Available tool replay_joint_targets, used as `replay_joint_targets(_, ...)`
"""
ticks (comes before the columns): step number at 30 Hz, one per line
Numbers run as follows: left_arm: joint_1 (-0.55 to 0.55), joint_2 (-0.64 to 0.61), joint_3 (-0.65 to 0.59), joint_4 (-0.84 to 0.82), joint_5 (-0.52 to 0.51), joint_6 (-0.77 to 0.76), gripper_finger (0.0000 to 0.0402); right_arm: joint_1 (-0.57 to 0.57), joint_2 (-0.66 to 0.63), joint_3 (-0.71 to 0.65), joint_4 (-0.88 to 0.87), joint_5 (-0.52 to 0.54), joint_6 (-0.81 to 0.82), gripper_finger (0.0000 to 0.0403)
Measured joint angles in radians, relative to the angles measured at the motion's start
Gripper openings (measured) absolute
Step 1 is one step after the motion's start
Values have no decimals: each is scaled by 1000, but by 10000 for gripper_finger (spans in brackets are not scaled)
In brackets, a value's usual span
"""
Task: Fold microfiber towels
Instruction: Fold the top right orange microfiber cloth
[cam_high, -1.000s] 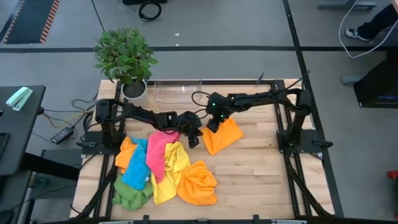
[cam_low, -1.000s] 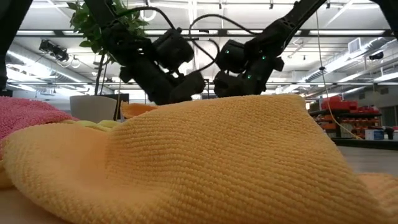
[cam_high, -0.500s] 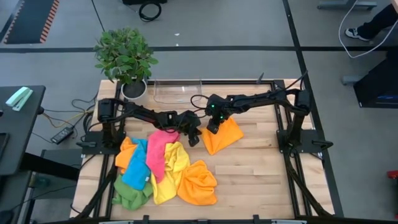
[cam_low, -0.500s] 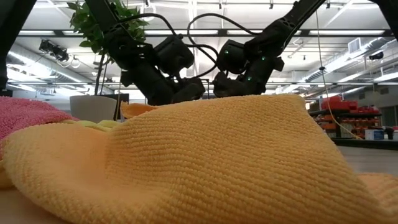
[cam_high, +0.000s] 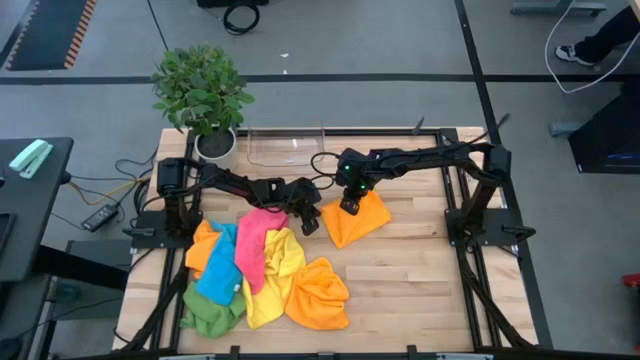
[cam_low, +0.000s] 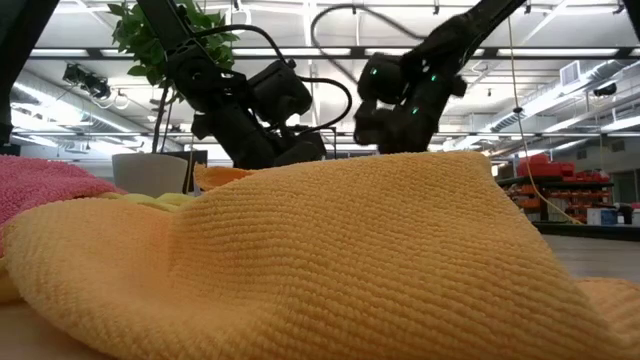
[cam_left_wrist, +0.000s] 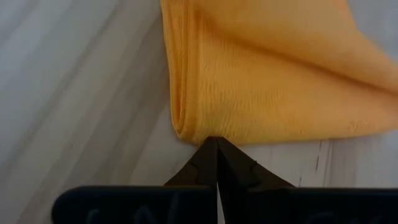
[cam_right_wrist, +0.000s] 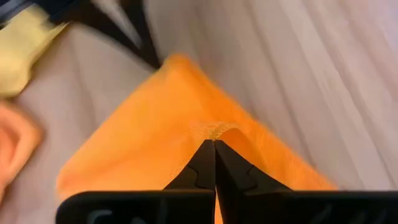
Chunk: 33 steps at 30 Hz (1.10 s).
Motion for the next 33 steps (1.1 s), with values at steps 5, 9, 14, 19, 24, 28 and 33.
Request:
replay_joint_targets(5, 0, 0, 1, -8, 1, 0, 7, -7, -108, -10, -167, -30, -76, 3)
replay_joint_targets(9, 0, 0, 1, -9, 1, -1, 4, 0, -170, -77, -219, -49, -82, 3)
replay_joint_targets(14, 0, 0, 1, -10, 1, -5, 7, 29, -220, -208, -207, -63, -18, 3)
replay_joint_targets(19, 0, 0, 1, -11, 1, -6, 5, 51, -266, -304, -187, -62, 51, 3)
replay_joint_targets(24, 0, 0, 1, -12, 1, -8, 5, 56, -325, -345, -187, -58, 101, 3)
replay_joint_targets(28, 0, 0, 1, -12, 1, -28, 8, 55, -366, -361, -218, -58, 155, 3)
replay_joint_targets(33, 0, -20, -3, -27, 19, -77, 5, 47, -408, -361, -236, -63, 207, 4)
